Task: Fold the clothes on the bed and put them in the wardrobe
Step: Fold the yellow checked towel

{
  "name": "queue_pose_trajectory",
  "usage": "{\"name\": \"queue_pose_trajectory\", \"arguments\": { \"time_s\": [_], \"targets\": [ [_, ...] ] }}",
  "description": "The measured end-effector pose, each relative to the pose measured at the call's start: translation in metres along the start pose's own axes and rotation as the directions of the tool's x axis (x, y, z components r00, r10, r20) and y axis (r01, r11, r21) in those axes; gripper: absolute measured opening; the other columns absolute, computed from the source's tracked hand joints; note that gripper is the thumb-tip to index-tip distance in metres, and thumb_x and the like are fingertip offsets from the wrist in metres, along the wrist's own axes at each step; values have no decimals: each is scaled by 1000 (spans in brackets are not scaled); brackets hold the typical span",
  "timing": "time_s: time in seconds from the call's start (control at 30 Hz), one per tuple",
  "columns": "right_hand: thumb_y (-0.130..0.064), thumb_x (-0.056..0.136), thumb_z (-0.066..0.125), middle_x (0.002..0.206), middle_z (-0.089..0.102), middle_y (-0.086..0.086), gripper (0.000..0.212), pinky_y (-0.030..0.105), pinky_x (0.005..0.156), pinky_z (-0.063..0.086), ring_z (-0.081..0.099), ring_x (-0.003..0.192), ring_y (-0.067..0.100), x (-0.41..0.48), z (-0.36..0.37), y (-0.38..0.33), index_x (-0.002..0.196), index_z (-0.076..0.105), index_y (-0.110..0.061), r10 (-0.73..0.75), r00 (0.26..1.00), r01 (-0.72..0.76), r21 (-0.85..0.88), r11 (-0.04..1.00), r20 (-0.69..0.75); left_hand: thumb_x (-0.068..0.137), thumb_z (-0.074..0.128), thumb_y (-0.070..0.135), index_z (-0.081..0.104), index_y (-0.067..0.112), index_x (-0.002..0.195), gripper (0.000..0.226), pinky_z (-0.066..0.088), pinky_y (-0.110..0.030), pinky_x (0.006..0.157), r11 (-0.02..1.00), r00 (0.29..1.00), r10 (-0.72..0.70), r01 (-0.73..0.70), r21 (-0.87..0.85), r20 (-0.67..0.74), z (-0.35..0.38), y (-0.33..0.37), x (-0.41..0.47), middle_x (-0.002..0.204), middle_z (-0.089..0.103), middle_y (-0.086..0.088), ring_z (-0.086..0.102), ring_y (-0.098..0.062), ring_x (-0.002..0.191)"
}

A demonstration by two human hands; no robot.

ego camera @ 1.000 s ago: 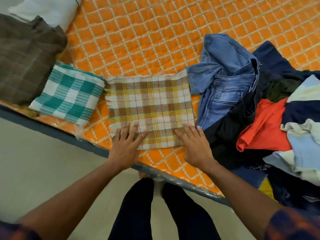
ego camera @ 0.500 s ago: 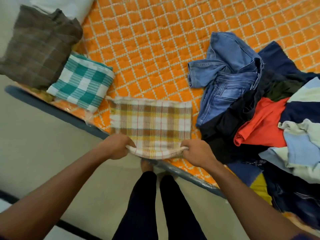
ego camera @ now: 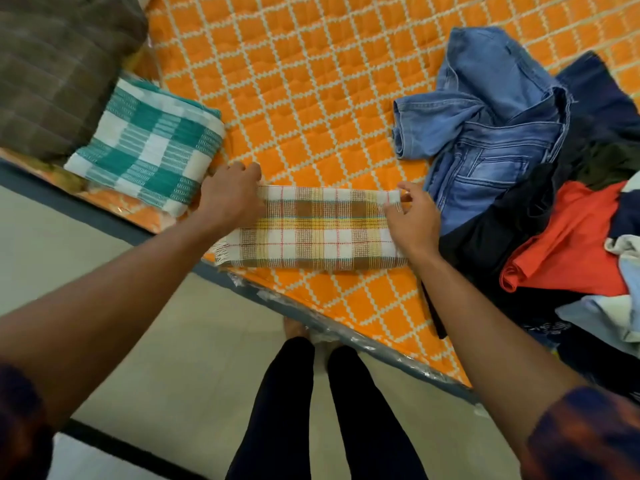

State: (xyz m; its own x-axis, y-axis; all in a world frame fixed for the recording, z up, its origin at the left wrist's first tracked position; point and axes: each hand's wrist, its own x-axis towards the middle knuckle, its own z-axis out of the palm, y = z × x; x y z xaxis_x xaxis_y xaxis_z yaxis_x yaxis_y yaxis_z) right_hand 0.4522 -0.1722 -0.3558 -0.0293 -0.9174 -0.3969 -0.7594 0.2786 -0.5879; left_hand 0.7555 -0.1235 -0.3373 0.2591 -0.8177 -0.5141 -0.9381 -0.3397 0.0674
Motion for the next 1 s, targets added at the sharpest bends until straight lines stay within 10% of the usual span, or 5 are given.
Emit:
{"name": "queue_pose_trajectory", "arguments": {
  "time_s": [0.33, 0.47, 0.6, 0.8, 1.0],
  "targets": [
    [-37, 76, 86, 134, 52, -1, 71, 35, 101, 45, 51, 124, 20, -95, 33, -17, 138, 54, -23, 261, 902, -178, 255, 950, -343, 98, 29, 68, 10, 31, 161, 76, 3, -73, 115, 917, 875, 395, -394, 63, -279, 81, 86, -50, 169, -1, -6, -3, -33, 155],
    [-31, 68, 94, 120, 69, -2, 79, 34, 80, 56, 68, 100, 15, -100, 60, -4, 137, 54, -24, 775, 632, -461, 800, 383, -6, 96, 24, 73, 7, 31, 161, 80, 2, -75, 113, 930, 902, 366, -355, 89, -228, 108, 92, -39, 169, 0, -7, -3, -35, 155],
    [-2, 79, 81, 114, 76, -2, 48, 37, 85, 55, 69, 108, 20, -88, 60, -5, 121, 69, -22, 684, 685, -421, 903, 93, 249, 97, 26, 71, 5, 30, 162, 79, -4, -70, 116, 928, 907, 360, -372, -12, -219, 100, 89, -39, 170, -1, -5, -4, -29, 156],
    [-4, 89, 75, 108, 62, -21, 48, 15, 76, 50, 64, 91, -14, -102, 51, -72, 109, 53, -41, 389, 908, -107, 814, 571, -154, 104, 53, 31, 56, 19, 134, 33, 41, -33, 107, 638, 909, -20, -309, -706, -416, 49, 39, -68, 135, 57, 0, 49, -14, 129],
    [-21, 88, 70, 137, 58, 1, 36, 41, 92, 49, 58, 120, 23, -137, 108, -124, 118, 52, -29, -431, 896, 444, 274, 853, -110, 108, 40, 39, 67, 15, 107, 36, 52, -31, 68, -42, 886, -428, 177, -983, 178, 24, -24, -96, 93, 71, -2, 67, -22, 89]
  ]
}}
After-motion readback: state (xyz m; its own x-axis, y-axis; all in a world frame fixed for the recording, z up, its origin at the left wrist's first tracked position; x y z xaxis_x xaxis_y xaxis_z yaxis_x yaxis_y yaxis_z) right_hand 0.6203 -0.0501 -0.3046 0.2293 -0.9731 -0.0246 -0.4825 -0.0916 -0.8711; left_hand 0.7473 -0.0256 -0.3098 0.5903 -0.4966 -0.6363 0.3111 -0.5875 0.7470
